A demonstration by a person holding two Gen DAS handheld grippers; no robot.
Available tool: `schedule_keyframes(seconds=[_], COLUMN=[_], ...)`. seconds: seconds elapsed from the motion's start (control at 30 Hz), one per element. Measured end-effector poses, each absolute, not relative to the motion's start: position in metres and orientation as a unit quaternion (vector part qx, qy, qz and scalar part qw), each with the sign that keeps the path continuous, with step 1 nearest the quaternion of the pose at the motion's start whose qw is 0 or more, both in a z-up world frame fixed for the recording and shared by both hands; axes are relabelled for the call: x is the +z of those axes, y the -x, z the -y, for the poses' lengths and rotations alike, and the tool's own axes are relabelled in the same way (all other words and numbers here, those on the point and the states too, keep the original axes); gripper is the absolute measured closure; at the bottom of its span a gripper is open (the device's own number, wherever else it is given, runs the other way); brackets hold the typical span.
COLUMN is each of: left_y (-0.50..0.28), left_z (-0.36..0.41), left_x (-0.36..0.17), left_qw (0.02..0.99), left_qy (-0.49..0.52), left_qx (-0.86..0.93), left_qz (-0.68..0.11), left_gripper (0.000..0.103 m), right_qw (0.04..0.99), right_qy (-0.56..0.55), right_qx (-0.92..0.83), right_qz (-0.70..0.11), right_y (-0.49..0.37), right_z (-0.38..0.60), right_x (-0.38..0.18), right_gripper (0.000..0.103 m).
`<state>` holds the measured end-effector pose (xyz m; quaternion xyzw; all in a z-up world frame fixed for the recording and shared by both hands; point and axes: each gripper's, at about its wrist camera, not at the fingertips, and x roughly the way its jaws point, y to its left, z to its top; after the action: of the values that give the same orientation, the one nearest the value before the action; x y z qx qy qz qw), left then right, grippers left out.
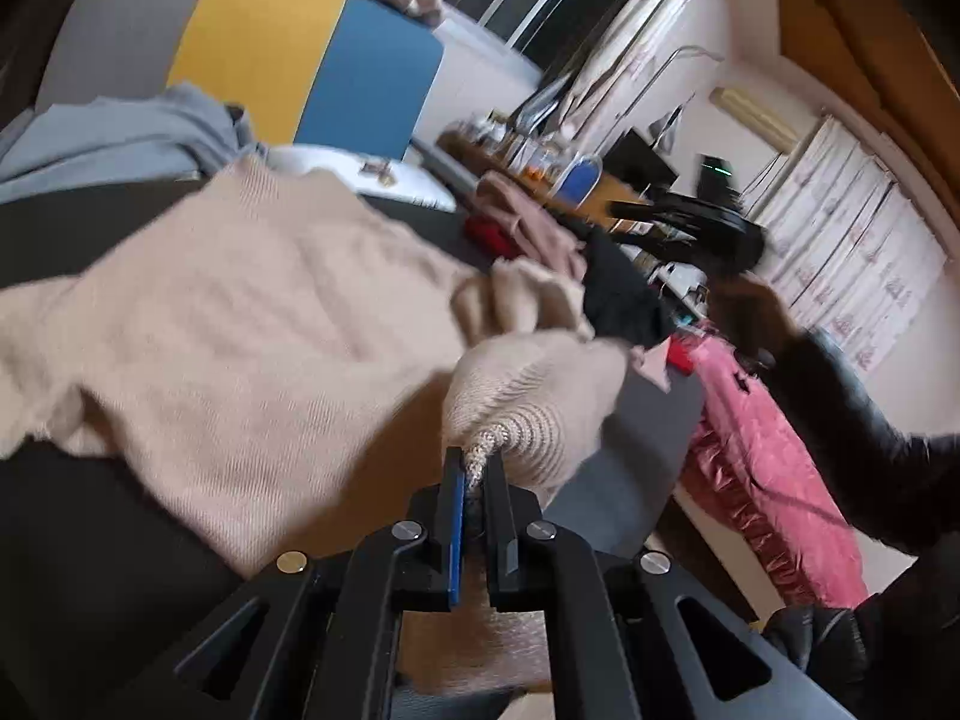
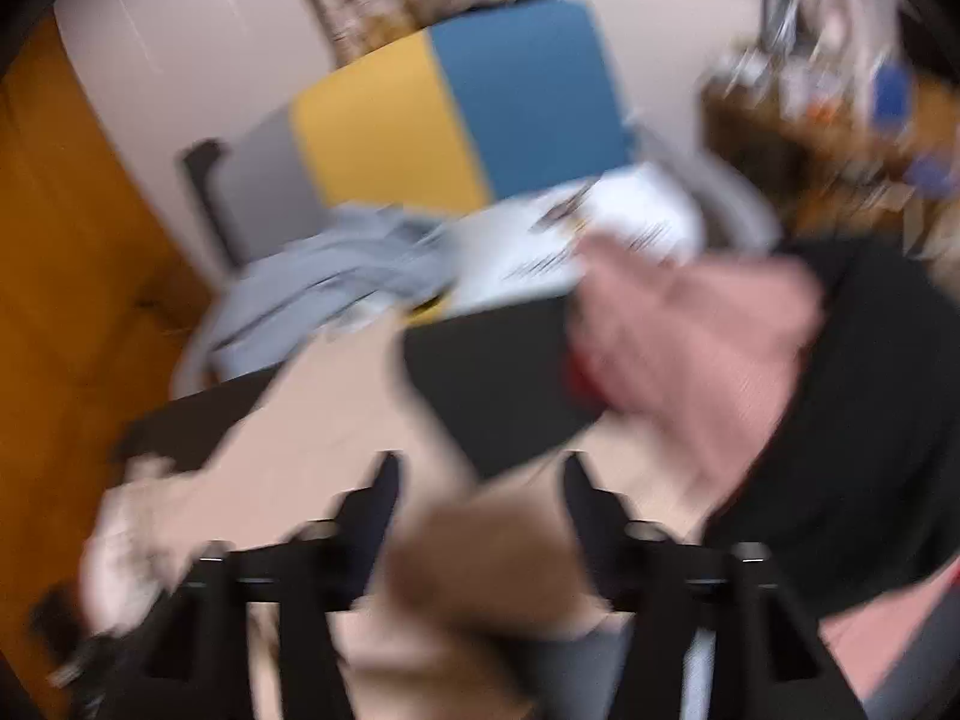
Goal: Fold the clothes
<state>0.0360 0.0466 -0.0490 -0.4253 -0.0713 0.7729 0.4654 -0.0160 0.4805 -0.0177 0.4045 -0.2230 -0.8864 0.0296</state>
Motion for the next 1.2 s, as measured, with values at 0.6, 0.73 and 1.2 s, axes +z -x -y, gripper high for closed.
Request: schedule_keyframes(seconds=[0.6, 0.73, 1.2], left_y=[-0.049, -0.060, -0.051], left_z=[0.007, 0.028, -0.018], left_x=[-0.092, -0.106, -0.131], left_qw=[0.375, 0.339, 0.311], left_qy=[0.471, 0.480, 0.499], left_qx=[0.757, 0.750, 0.742], left_qz=[0.255, 0.302, 0.323], left_gripper=[0.061, 0.052, 0.065], right_qw=[0.082, 0.091, 0.179], right_qy=[-0.506, -0.536, -0.486], right_qx=[-0.802, -0.800, -0.794], right_qz=[0.308, 0.254, 0.318], right_y=[-0.019, -0.031, -0.033], right_z=[-0.460, -0.439, -0.442], right_x=[-0.131, -0.135, -0.147], right_gripper=[0.084, 0.083, 0.024])
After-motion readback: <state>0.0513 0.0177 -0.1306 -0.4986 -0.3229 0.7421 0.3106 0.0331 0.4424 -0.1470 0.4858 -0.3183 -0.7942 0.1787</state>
